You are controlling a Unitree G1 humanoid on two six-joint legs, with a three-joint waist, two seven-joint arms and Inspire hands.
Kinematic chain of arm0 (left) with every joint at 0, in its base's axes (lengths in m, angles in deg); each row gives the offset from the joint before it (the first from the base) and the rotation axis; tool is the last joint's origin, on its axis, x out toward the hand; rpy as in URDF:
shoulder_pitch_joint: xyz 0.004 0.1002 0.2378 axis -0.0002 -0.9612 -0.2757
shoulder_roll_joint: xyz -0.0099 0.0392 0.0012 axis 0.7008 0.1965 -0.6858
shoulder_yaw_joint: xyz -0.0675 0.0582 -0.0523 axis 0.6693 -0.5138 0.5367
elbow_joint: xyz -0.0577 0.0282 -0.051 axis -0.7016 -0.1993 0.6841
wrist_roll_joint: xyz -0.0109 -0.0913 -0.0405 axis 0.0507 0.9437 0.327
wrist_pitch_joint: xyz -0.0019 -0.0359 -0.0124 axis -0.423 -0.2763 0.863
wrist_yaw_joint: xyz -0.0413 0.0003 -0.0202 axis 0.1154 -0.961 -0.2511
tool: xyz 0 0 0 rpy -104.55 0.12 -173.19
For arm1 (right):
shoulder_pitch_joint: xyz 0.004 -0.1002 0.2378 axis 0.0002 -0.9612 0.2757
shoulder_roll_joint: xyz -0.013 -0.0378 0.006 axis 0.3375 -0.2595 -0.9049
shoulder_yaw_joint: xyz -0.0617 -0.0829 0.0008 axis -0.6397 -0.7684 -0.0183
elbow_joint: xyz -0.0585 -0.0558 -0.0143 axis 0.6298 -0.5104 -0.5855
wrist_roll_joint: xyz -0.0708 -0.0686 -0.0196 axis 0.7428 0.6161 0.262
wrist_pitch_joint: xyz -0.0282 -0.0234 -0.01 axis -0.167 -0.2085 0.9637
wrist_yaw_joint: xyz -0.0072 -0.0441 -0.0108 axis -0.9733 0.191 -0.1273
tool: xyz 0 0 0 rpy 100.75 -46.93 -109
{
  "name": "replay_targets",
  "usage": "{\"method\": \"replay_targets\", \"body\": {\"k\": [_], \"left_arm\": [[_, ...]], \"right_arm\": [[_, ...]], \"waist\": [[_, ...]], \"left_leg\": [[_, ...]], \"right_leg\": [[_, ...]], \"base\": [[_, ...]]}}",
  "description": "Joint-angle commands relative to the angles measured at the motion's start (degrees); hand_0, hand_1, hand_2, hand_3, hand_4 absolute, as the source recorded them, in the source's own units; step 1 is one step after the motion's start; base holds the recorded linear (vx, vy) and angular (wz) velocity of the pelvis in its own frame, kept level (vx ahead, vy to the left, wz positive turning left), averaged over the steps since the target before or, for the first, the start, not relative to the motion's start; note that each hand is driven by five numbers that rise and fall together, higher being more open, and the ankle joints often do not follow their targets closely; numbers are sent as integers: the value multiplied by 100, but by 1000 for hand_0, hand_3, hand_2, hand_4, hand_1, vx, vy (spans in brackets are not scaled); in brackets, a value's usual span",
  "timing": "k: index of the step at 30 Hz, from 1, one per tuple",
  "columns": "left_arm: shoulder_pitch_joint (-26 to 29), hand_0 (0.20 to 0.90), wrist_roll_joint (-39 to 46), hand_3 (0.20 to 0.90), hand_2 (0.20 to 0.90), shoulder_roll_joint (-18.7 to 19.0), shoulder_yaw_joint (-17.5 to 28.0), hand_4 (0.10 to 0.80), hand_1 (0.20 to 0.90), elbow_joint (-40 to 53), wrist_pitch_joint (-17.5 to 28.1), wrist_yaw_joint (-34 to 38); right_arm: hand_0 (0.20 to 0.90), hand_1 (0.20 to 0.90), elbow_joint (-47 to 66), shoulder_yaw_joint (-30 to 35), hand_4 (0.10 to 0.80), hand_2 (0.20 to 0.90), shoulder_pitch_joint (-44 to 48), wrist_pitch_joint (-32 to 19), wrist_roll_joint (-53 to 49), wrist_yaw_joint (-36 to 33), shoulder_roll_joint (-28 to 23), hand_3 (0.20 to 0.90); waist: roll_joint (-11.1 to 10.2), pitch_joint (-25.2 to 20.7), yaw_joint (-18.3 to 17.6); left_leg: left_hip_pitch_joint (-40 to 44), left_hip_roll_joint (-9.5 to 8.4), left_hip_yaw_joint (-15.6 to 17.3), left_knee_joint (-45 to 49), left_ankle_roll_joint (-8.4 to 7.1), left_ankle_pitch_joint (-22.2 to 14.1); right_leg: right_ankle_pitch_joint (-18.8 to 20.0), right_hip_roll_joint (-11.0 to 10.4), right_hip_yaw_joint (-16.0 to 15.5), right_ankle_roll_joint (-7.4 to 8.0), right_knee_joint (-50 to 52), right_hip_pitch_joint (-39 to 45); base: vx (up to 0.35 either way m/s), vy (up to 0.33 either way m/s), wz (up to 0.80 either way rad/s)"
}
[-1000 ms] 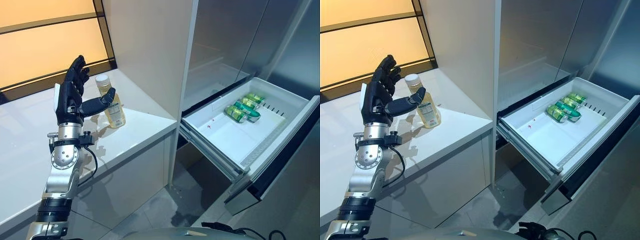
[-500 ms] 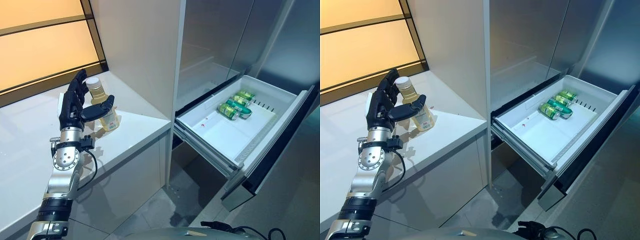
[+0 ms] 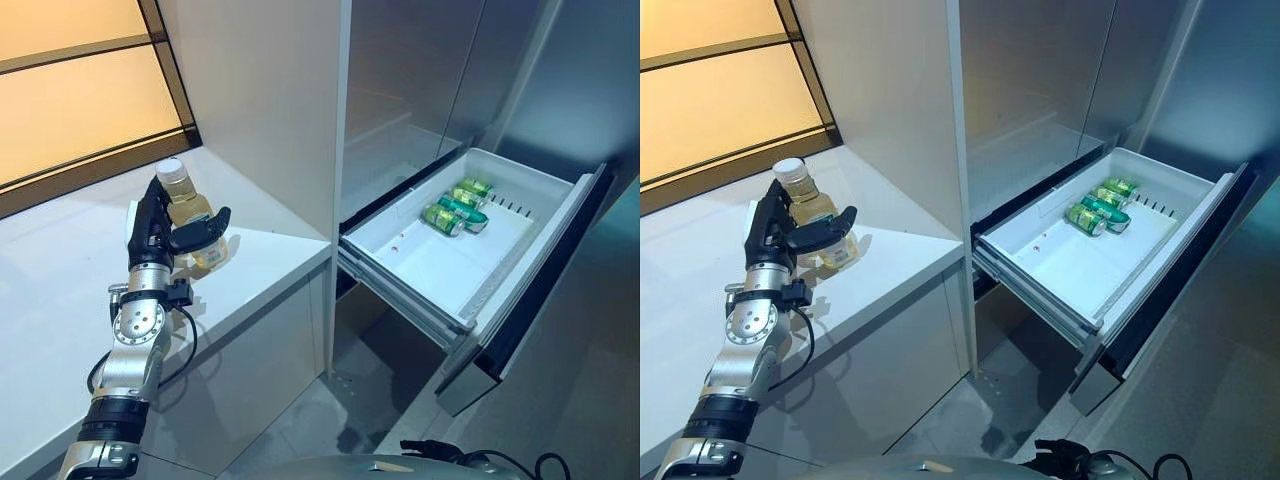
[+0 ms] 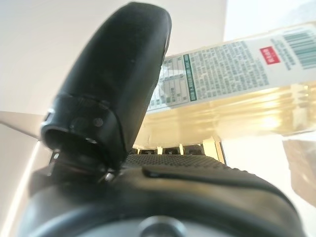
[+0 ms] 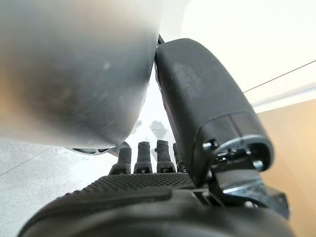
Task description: Put drinks into fridge and close the fridge
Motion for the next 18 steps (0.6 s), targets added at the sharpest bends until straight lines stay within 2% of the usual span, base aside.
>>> {"method": "replay_targets", "body": {"k": [1,8,9,10,11,12,18], "left_arm": [[680,900,70,900,900,240,229,800,900,212,414,189],[750,900,159,900,900,231,261,800,900,116,576,324],[749,771,212,749,771,220,276,649,771,127,633,318],[745,554,243,496,554,201,290,396,554,152,674,323],[735,488,291,420,488,178,303,320,488,193,715,346],[725,300,297,200,300,152,316,100,300,235,712,356],[701,300,294,200,300,39,345,100,300,337,772,319]], "right_arm": [[900,900,68,-264,800,900,-40,70,187,160,2,900],[900,900,105,-257,800,900,-70,60,233,223,-38,900],[900,900,94,-249,800,900,-77,45,242,229,-41,900],[900,900,87,-245,800,900,-77,35,249,232,-41,900],[900,900,91,-247,800,900,-79,35,249,231,-39,900],[900,900,97,-246,800,900,-85,38,255,227,-34,900],[900,900,76,-255,800,900,-85,-7,251,214,-14,900]], "waist": [[-97,-133,-70],[-120,-133,-111],[-125,-136,-110],[-128,-133,-110],[-131,-129,-109],[-134,-130,-109],[-146,-127,-98]], "left_leg": [[72,-201,778,37,231,-378],[81,-200,813,37,234,-390],[79,-201,814,37,234,-391],[78,-199,815,37,233,-393],[80,-195,814,37,231,-394],[81,-193,815,37,231,-396],[82,-197,792,37,229,-396]], "right_leg": [[-397,78,457,8,321,152],[-396,87,486,13,318,149],[-395,89,487,12,313,150],[-394,90,488,11,314,147],[-397,89,488,10,316,147],[-400,90,488,8,320,146],[-399,104,491,-5,305,160]], "base": [[0,0,0],[0,-1,0],[-2,-4,-3],[0,0,0],[0,0,0],[0,0,0],[0,0,0]]}}
